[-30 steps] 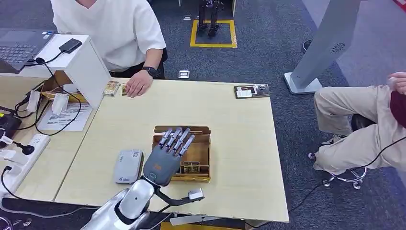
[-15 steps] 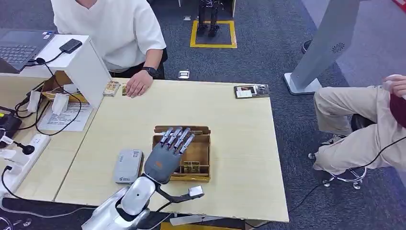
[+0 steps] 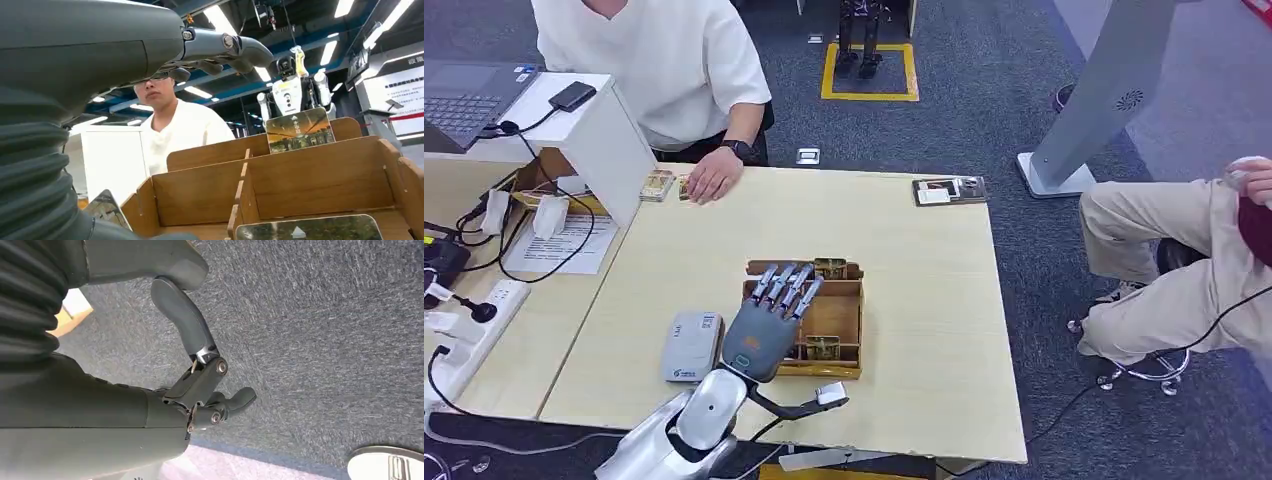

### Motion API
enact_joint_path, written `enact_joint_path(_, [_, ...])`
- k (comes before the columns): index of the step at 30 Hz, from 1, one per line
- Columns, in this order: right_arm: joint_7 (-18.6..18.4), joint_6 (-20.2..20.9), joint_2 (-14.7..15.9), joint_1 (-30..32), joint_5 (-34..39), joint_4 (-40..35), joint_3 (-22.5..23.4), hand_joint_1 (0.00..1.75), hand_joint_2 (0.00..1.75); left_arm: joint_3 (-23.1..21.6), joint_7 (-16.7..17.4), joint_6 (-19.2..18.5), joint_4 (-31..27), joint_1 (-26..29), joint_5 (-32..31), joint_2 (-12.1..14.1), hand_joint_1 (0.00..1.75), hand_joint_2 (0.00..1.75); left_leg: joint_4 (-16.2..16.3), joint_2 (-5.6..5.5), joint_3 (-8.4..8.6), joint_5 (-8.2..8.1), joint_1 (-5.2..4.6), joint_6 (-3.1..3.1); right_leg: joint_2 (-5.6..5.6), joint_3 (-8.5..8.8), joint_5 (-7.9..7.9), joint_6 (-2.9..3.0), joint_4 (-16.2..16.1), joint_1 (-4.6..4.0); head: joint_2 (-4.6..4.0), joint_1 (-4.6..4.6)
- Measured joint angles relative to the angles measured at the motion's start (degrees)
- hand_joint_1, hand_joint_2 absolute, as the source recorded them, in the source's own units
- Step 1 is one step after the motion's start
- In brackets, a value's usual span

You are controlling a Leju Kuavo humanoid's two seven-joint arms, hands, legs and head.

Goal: Pass the card to the sensor for recognition and then transmit it.

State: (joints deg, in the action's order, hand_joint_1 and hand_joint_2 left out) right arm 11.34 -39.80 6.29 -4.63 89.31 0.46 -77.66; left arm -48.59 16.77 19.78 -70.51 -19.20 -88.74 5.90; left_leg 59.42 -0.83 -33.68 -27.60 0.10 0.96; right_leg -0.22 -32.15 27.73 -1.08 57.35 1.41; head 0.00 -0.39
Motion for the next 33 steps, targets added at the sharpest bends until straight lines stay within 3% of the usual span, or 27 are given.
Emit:
enact_joint_path(17, [0.0, 0.0, 0.0, 0.1, -0.3, 0.0, 0.2, 0.00, 1.75, 1.4, -3.9, 2.1, 0.1, 1.2, 0.0, -0.1, 0.00, 1.75, 0.0, 0.00, 0.06, 0.00, 0.00, 0.00, -0.01, 0.07, 0.00, 0.00, 0.0, 0.00, 0.00, 0.00])
enact_joint_path(20, [0.2, 0.0, 0.0, 0.1, -0.5, 0.0, 0.3, 0.00, 1.75, 2.0, -6.7, 3.4, -0.1, 1.8, 1.3, -0.2, 0.00, 1.75, 0.0, 0.00, 0.06, 0.00, 0.00, 0.00, 0.00, 0.07, 0.00, 0.00, 0.0, 0.00, 0.00, 0.00])
enact_joint_path(23, [0.9, 0.0, 0.0, 0.2, -0.3, 0.0, 0.3, 0.00, 1.75, 2.9, -13.6, 5.1, -2.3, 4.3, 6.5, 0.1, 0.00, 1.75, 0.0, 0.02, 0.04, 0.00, 0.00, 0.00, 0.00, 0.02, 0.01, 0.00, 0.0, 0.00, 0.00, 0.00])
enact_joint_path(26, [1.1, 0.0, 0.0, 0.3, 0.0, 0.0, 0.3, 0.00, 1.75, 3.2, -17.8, 5.6, -5.0, 6.7, 9.6, 0.4, 0.00, 1.75, 0.0, 0.00, -0.04, 0.00, 0.00, 0.00, -0.02, -0.02, 0.01, 0.00, 0.0, 0.00, 0.00, 0.00])
enact_joint_path(33, [1.2, 0.0, 0.0, 0.3, 0.2, 0.0, 0.3, 0.00, 1.75, 4.1, -21.3, 5.3, -8.9, 9.2, 11.2, 0.8, 0.00, 1.75, 0.0, 0.00, -0.07, -0.01, 0.00, 0.01, -0.02, -0.06, 0.01, 0.00, 0.0, 0.01, 0.02, 0.00])
